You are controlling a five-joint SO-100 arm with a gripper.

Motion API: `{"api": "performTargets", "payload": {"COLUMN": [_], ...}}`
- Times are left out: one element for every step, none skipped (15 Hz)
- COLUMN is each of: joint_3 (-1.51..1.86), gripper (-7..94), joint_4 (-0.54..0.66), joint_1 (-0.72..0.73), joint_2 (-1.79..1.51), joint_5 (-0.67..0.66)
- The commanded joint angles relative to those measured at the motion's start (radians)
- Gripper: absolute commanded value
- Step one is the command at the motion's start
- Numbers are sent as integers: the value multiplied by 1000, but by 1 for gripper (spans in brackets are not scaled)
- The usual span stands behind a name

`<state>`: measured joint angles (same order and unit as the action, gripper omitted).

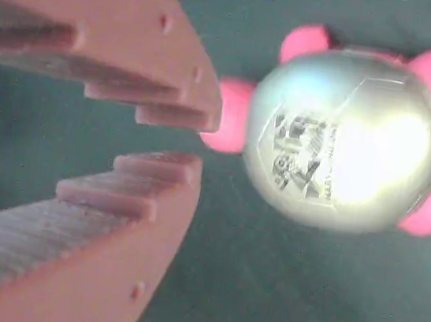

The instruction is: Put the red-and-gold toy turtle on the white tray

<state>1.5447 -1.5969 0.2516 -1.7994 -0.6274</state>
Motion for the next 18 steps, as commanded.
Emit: {"api": "performTargets", "payload": {"joint_3": [-77, -89, -110, -133, -150, -160, -160, -147, -135, -130, -130, -126, -95, -57, -23, -3, 2, 5], "gripper": [0, 1, 8, 18, 33, 43, 48, 49, 55, 56, 56, 56, 56, 56, 56, 56, 56, 61], "joint_4": [3, 11, -5, -44, -104, -152, -158, -158, -156, -153, -150, -141, -115, -71, -35, -11, -3, 6], "joint_1": [-23, -40, -58, -67, -75, -81, -87, -94, -103, -107, -112, -112, -110, -104, -100, -97, -94, -92], "joint_2": [18, 58, 98, 135, 170, 192, 201, 207, 212, 218, 229, 242, 247, 250, 252, 258, 261, 282], "joint_5": [-26, -35, -49, -49, -49, -54, -61, -92, -110, -127, -137, -150, -164, -164, -167, -167, -167, -167]}}
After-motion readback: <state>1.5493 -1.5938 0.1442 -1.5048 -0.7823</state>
